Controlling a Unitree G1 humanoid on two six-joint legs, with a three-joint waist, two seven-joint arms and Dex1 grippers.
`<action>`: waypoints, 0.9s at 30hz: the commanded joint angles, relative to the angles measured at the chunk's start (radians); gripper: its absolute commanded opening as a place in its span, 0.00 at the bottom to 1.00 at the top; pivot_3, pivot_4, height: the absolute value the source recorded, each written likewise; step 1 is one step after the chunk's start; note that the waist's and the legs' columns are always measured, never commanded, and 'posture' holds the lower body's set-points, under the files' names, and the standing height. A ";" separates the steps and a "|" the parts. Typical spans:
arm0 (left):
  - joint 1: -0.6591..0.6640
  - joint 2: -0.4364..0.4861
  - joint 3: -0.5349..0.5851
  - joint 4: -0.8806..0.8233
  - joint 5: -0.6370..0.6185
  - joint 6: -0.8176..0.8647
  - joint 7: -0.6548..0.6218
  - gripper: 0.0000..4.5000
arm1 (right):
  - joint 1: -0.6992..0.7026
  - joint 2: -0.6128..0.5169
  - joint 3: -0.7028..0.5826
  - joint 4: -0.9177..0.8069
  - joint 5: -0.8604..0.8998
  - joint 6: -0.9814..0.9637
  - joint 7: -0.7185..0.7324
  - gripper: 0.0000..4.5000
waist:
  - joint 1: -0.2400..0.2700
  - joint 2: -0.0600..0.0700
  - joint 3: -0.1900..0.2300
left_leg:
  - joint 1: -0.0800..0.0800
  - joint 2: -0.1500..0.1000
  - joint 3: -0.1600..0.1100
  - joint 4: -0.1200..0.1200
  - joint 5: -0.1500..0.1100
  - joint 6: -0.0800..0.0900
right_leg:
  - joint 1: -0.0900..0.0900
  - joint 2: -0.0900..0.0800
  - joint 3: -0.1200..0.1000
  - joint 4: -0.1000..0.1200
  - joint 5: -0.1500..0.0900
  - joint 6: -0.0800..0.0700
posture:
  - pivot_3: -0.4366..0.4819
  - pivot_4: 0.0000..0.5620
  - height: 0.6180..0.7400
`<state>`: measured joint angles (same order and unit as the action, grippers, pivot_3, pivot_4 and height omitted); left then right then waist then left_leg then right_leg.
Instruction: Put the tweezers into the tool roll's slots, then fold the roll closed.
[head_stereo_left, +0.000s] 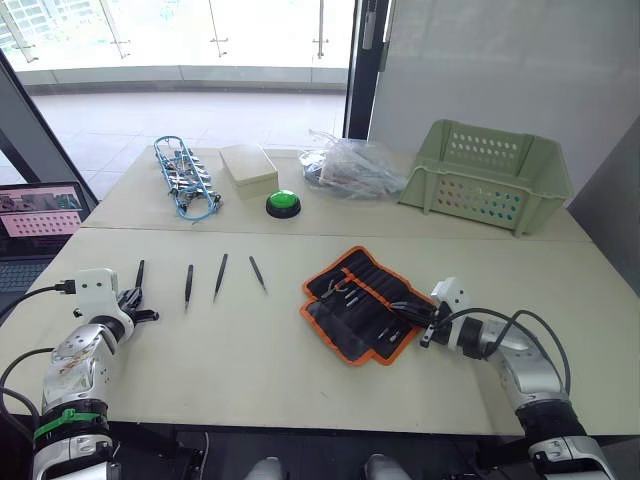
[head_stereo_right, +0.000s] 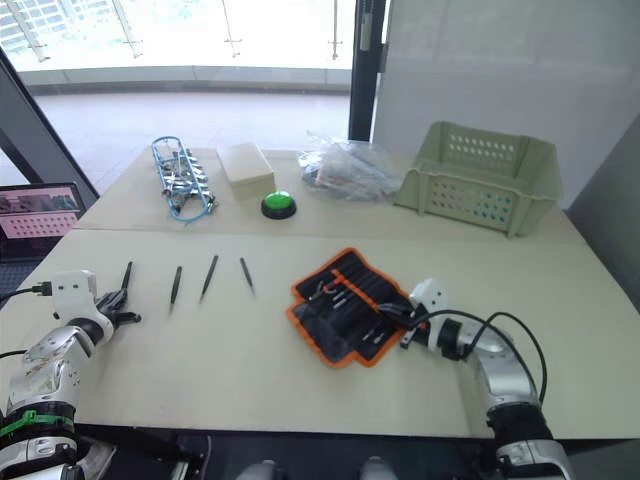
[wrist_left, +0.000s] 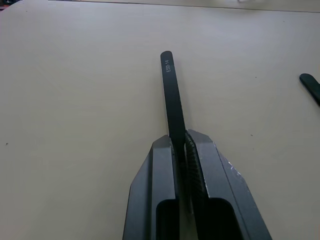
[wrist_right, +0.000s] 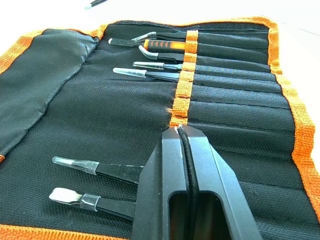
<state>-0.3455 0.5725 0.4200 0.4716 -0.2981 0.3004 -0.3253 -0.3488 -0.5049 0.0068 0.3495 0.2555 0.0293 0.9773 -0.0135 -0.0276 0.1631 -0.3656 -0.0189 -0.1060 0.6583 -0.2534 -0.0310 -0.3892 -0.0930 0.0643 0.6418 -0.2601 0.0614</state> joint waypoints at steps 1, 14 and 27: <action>-0.001 0.000 0.002 0.015 0.005 -0.028 -0.004 0.02 | 0.008 0.001 0.001 0.018 -0.021 0.015 -0.025 0.00 | 0.000 0.000 0.000 | 0.000 0.000 0.000 0.000 0.000 0.000 | 0.000 0.000 0.000 0.000 0.000 0.000 | 0.48 0.27 1.00; 0.127 0.044 -0.025 -0.402 -0.079 0.094 -0.112 0.02 | 0.024 0.025 -0.047 -0.013 0.013 0.024 -0.068 0.00 | -0.004 0.000 0.001 | -0.003 0.000 0.000 0.000 0.000 0.000 | -0.003 0.000 0.000 0.000 0.000 0.000 | 0.48 0.27 1.00; -0.056 0.072 -0.311 -0.730 -0.126 0.396 -0.255 0.02 | 0.095 0.033 -0.057 -0.115 0.030 0.085 -0.089 0.00 | -0.004 0.000 0.002 | -0.003 0.000 0.000 -0.001 0.000 0.000 | -0.003 0.001 0.000 -0.001 0.000 0.000 | 0.48 0.27 1.00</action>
<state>-0.3719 0.6318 0.1359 -0.2138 -0.4135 0.6729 -0.5608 -0.2738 -0.4756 -0.0526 0.2470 0.2830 0.0983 0.8909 -0.0173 -0.0274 0.1647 -0.3691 -0.0185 -0.1063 0.6564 -0.2535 -0.0310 -0.3925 -0.0924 0.0643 0.6403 -0.2602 0.0614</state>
